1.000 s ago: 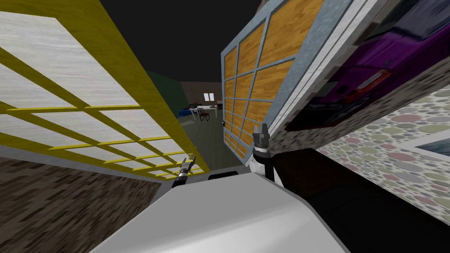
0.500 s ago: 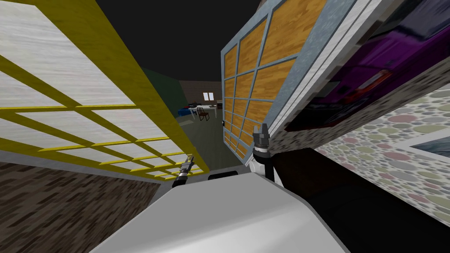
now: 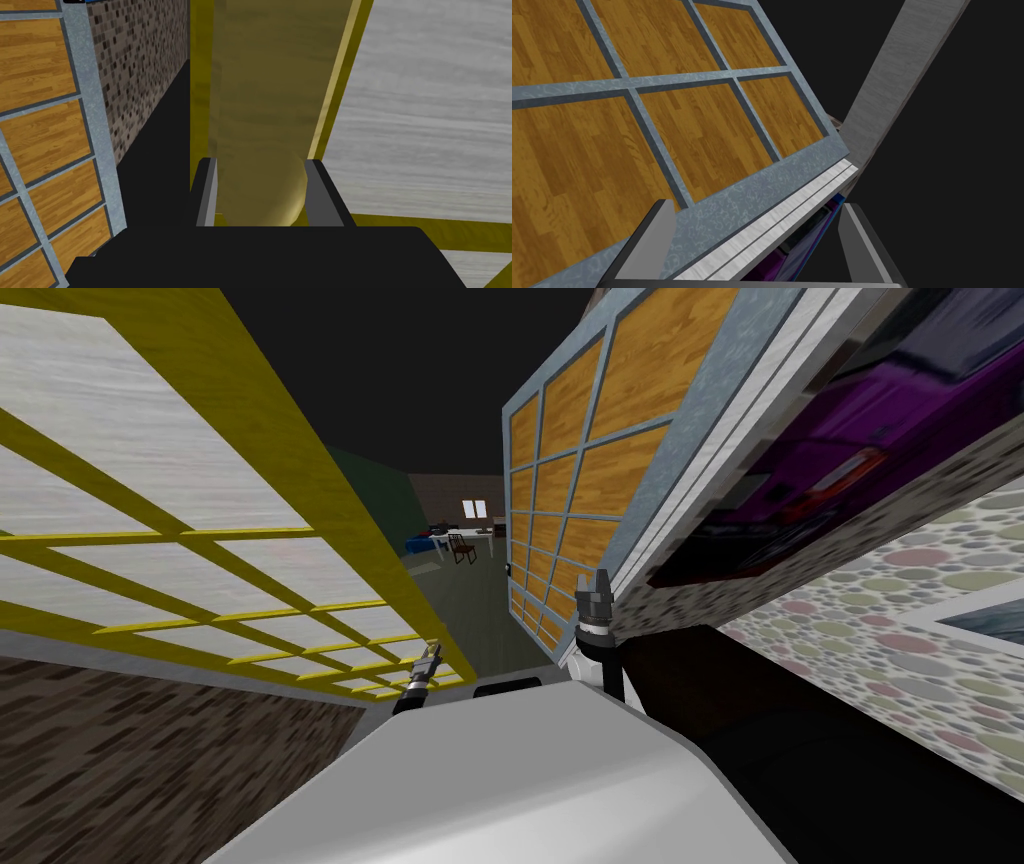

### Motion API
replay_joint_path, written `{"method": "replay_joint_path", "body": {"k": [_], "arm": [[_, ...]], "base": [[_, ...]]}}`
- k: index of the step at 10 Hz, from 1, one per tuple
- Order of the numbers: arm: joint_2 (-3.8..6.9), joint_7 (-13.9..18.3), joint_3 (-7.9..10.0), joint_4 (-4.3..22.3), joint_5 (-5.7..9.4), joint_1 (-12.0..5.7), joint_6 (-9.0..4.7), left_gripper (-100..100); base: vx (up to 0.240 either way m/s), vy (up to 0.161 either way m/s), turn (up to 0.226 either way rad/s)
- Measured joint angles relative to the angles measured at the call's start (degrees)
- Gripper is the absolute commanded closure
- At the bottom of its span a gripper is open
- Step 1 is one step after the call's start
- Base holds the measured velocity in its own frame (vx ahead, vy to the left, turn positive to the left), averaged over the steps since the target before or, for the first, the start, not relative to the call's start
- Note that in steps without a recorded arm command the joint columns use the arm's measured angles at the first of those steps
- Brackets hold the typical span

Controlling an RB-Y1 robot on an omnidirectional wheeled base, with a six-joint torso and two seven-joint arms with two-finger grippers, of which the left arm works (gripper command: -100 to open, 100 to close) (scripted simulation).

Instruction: Push the door open

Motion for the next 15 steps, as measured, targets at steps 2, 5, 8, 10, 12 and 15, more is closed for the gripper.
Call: {"method": "replay_joint_path", "body": {"k": [2, 5, 8, 10, 12, 15], "arm": [[-0.46, 2.9, 0.17, 0.0, 0.52, -0.03, 0.03, 100], [-0.99, 7.4, 0.54, -0.2, 1.42, -0.33, 0.14, 100], [-1.53, 11.4, 0.91, 0.4, 2.17, -1.07, -0.12, 100], [-1.78, 13.9, 1.04, 0.2, 2.58, -1.09, 0.0, 100], [-2.11, 16.8, 1.31, 1.1, 3.19, -1.84, -0.21, 100], [-2.72, 21.1, 1.76, 0.8, 4.11, -2.16, -0.03, 100]], "base": [[0.038, 0.009, -0.015], [0.039, 0.014, -0.018], [0.03, 0.013, -0.016], [0.033, 0.014, -0.019], [0.03, 0.016, -0.015], [0.038, 0.013, -0.016]]}}
